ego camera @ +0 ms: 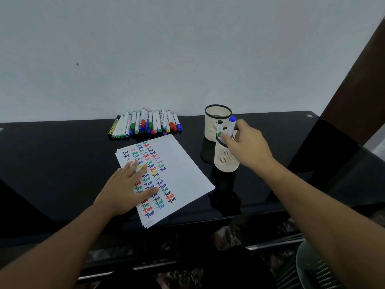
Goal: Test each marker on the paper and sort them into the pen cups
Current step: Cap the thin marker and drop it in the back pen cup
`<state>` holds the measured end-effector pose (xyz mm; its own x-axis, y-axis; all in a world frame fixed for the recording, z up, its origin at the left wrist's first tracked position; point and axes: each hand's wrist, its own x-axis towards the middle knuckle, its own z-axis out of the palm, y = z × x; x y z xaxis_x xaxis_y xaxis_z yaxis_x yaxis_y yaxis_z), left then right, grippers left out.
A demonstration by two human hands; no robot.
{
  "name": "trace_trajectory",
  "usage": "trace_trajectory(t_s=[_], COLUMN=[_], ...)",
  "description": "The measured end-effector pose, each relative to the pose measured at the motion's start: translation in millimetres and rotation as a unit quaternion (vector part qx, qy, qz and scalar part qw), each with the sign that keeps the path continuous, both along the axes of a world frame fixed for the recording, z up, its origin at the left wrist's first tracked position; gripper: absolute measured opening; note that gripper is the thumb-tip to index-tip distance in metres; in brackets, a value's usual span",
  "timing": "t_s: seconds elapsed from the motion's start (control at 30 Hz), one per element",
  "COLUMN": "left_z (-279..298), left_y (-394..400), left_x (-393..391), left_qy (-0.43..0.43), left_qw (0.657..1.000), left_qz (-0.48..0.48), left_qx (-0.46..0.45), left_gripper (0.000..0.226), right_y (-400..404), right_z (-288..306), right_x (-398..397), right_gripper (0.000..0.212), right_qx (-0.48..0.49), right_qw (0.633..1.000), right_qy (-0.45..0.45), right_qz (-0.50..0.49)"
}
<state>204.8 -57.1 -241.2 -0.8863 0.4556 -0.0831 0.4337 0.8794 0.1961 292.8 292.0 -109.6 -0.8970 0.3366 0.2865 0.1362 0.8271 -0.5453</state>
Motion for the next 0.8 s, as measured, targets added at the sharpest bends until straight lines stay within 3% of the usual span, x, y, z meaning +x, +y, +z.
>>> trace_trajectory(t_s=[0.27,0.47,0.53,0.67,0.8], left_z=[2,22,25,24,13], left_y=[-2,-2,-5,-17,-28], left_x=[0,4,-2,-22,-33], left_qy=[-0.022,-0.085,-0.068,-0.017,-0.006], left_qw=[0.999,0.983,0.984,0.991,0.991], left_qz=[0.01,0.061,0.071,0.081,0.092], left_qx=[0.043,0.152,0.148,0.106,0.095], left_gripper=[0.118,0.103,0.104,0.11,0.116], right_y=[-17,-53,-67,-89,-87], right_z=[4,2,-1,-30,-74], right_x=[-2,-11,-18,-43,-84], right_gripper=[0.038,0.014,0.014,0.011,0.012], right_qx=[0.007,0.054,0.058,0.042,-0.041], right_qw=[0.999,0.987,0.983,0.984,0.991], right_qy=[0.052,0.134,0.144,0.099,-0.015], right_qz=[0.01,0.067,0.098,0.141,0.129])
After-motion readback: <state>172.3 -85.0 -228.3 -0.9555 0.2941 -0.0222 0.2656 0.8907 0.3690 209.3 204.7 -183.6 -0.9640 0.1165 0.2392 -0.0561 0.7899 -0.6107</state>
